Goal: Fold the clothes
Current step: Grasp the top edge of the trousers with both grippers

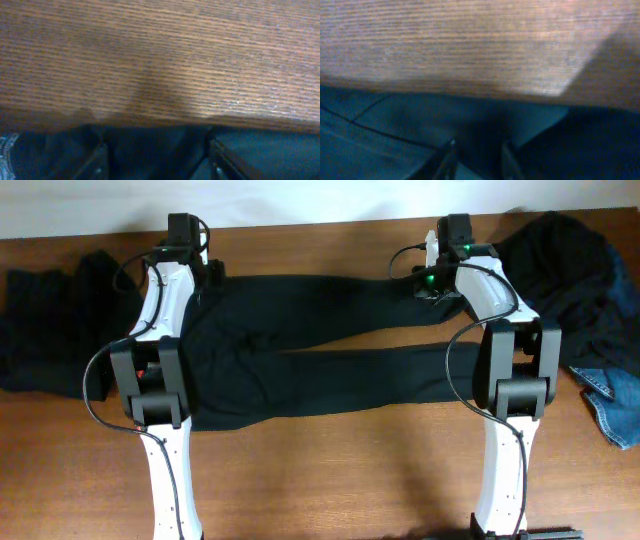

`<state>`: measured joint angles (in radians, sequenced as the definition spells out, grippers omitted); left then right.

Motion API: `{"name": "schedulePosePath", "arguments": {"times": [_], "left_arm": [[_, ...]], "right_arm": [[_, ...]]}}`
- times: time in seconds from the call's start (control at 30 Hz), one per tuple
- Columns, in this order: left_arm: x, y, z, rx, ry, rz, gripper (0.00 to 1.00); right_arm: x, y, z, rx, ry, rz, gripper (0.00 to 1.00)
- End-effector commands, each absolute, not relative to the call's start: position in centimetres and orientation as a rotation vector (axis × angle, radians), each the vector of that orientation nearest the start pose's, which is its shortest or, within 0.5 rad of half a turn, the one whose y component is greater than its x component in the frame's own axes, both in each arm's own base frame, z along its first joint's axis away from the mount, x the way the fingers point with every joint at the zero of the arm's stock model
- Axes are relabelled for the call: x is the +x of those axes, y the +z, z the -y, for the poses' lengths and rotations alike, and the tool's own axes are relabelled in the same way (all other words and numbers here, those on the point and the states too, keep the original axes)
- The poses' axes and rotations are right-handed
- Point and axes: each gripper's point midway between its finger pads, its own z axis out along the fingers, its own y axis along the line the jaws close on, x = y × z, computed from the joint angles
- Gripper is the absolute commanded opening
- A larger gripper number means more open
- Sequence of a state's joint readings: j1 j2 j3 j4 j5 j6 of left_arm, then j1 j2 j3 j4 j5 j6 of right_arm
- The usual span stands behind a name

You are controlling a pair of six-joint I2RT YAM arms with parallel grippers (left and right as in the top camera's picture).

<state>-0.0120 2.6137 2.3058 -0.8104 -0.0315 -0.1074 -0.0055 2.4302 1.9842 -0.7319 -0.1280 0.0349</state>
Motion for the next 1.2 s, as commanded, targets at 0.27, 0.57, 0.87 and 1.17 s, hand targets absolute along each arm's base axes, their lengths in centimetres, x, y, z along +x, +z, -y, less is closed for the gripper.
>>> {"name": "schedulePosePath", "arguments": {"times": [0.27, 0.57, 0.87, 1.17], "left_arm": [[60.0, -0.9, 0.4, -0.142, -0.004, -2.734, 0.01], [61.0, 2.3, 0.3, -0.141, -0.006, -2.694, 0.01], [61.7, 7.3, 0.3, -0.14, -0.006, -2.639, 0.01], [58.3, 10.5, -0.9, -0.163, 0.096, -2.73, 0.0]], "right_arm": [[56.0, 0.2, -2.2, 0.024, 0.181, -2.76, 0.04], [57.1, 4.3, -2.1, 0.021, 0.179, -2.723, 0.04], [57.8, 9.2, -2.1, 0.018, 0.177, -2.689, 0.04], [54.8, 10.6, -2.6, 0.022, 0.221, -2.8, 0.04]]}}
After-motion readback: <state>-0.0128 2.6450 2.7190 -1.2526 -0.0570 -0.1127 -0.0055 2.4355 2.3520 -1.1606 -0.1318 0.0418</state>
